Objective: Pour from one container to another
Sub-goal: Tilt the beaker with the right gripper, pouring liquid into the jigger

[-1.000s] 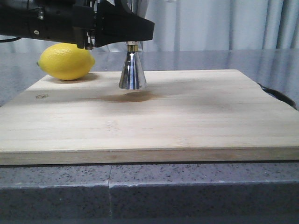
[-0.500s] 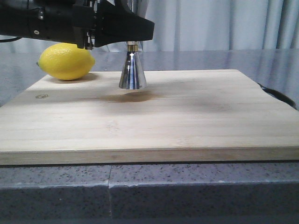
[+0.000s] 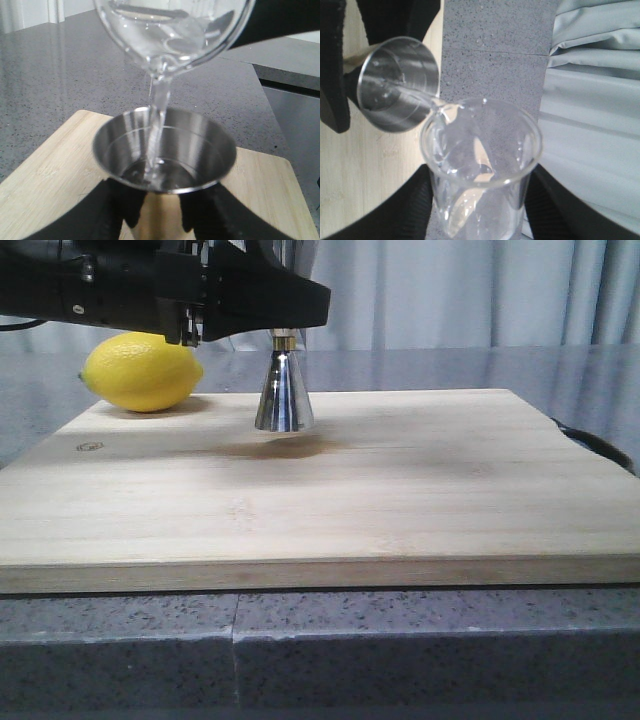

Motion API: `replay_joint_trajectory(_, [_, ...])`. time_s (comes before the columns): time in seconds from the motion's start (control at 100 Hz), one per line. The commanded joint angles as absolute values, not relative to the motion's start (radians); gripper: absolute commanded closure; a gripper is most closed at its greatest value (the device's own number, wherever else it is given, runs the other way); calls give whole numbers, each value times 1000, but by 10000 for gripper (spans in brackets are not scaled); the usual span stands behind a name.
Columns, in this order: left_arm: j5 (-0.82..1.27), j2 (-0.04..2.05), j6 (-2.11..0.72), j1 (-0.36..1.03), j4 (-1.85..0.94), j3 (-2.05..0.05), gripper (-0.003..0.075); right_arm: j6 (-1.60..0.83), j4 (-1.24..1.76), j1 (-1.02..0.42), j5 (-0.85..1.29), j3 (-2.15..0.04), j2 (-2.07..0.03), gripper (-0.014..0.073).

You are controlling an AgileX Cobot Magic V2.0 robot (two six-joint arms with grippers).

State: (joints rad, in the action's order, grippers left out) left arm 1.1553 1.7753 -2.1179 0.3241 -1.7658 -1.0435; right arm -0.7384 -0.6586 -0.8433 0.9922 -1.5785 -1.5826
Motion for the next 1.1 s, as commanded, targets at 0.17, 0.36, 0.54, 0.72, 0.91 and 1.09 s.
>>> replay_joint_trajectory(0.17, [1257, 1738, -2110, 334, -1850, -1072, 482, -749, -742, -841, 959, -1614, -1543, 337])
replay_joint_trajectory(0.36, [1257, 1738, -2110, 334, -1850, -1072, 482, -749, -779, -841, 959, -1614, -1543, 337])
replay_joint_trajectory(0.54, [1257, 1738, -2110, 334, -1850, -1072, 482, -749, -785, -841, 959, -1614, -1543, 337])
replay_joint_trajectory(0.72, [1257, 1738, -2110, 334, -1850, -1072, 482, -751, -788, -848, 965, -1614, -1543, 337])
replay_joint_trajectory(0.91, [1257, 1738, -2110, 334, -1850, -1072, 482, -766, -788, -863, 988, -1614, -1543, 337])
replay_joint_trajectory(1.09, [1257, 1738, -2110, 334, -1850, -1072, 482, -767, -788, -863, 1003, -1614, -1543, 337])
